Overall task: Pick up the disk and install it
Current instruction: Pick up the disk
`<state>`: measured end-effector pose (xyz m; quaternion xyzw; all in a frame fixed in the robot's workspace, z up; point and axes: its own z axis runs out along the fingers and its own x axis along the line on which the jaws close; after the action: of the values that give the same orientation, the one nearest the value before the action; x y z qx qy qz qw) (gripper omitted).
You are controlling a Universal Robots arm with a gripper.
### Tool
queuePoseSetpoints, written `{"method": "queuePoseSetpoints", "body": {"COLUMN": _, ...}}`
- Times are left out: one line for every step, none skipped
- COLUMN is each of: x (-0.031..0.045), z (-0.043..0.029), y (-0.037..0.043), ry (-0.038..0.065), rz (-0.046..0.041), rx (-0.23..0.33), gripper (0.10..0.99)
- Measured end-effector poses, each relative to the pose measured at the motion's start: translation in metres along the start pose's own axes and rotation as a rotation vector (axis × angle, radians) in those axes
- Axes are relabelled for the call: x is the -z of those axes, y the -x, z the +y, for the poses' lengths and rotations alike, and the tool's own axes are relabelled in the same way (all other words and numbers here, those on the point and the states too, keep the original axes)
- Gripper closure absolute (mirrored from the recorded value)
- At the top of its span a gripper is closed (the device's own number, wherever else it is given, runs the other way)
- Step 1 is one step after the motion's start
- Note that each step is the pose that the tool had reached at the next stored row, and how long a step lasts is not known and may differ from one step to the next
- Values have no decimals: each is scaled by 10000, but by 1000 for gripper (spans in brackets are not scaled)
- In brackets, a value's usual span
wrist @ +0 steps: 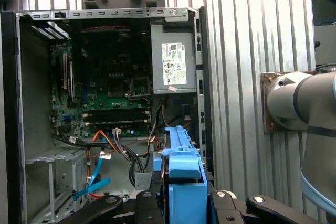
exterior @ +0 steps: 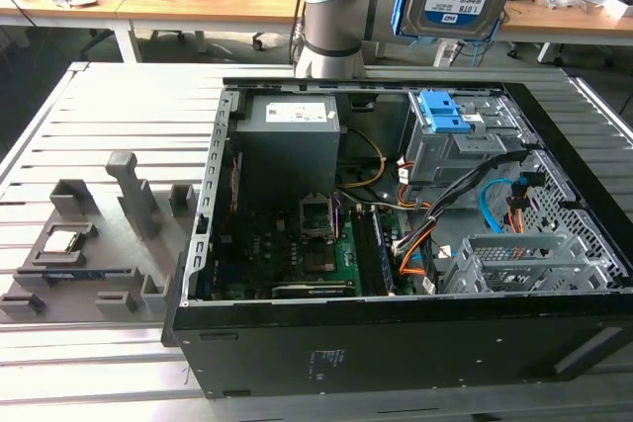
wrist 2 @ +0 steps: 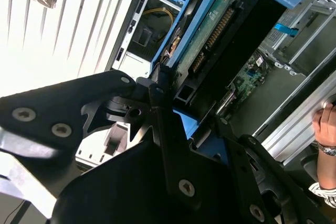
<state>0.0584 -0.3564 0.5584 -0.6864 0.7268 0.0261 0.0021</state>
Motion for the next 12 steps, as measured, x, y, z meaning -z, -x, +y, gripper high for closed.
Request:
{"method": "queuePoseSetpoints", "body": {"x": -3, "z": 0, "y": 0, "ry": 0, "rz": 0, "rx": 0, "gripper": 718}}
{"method": "queuePoseSetpoints", "body": {"x": -8, "z": 0, "y": 0, "ry": 0, "rz": 0, "rx": 0, "gripper": 718}}
{"method": "queuePoseSetpoints", "body": {"x": -11, "z": 0, "y": -1, "ry": 0, "rz": 0, "rx": 0, "gripper": 718}}
{"method": "queuePoseSetpoints", "body": {"x": -15, "z": 0, "y": -1, "ry": 0, "rz": 0, "rx": 0, "gripper": 718}}
{"method": "queuePoseSetpoints", "body": {"x": -17, "z": 0, "y": -1, "ry": 0, "rz": 1, "rx": -1, "gripper": 718}}
{"method": "queuePoseSetpoints", "body": {"x": -23, "z": -1, "y": -2, "ry": 0, "rz": 0, "rx": 0, "gripper": 718}}
{"method": "queuePoseSetpoints", "body": {"x": -26, "z": -1, "y": -3, "ry": 0, "rz": 1, "rx": 0, "gripper": 718}}
{"method": "queuePoseSetpoints", "body": {"x": -29, "z": -1, "y": -3, "ry": 0, "rz": 1, "rx": 0, "gripper": 718}}
{"method": "queuePoseSetpoints", "body": {"x": -32, "z": -1, "y": -4, "ry": 0, "rz": 0, "rx": 0, "gripper": 718}}
{"method": "queuePoseSetpoints", "body": {"x": -35, "z": -1, "y": -4, "ry": 0, "rz": 0, "rx": 0, "gripper": 718}}
{"method": "queuePoseSetpoints", "body": {"x": -40, "z": 0, "y": -5, "ry": 0, "rz": 1, "rx": -1, "gripper": 718}}
{"method": "queuePoseSetpoints", "body": {"x": -44, "z": -1, "y": -6, "ry": 0, "rz": 0, "rx": -1, "gripper": 718}}
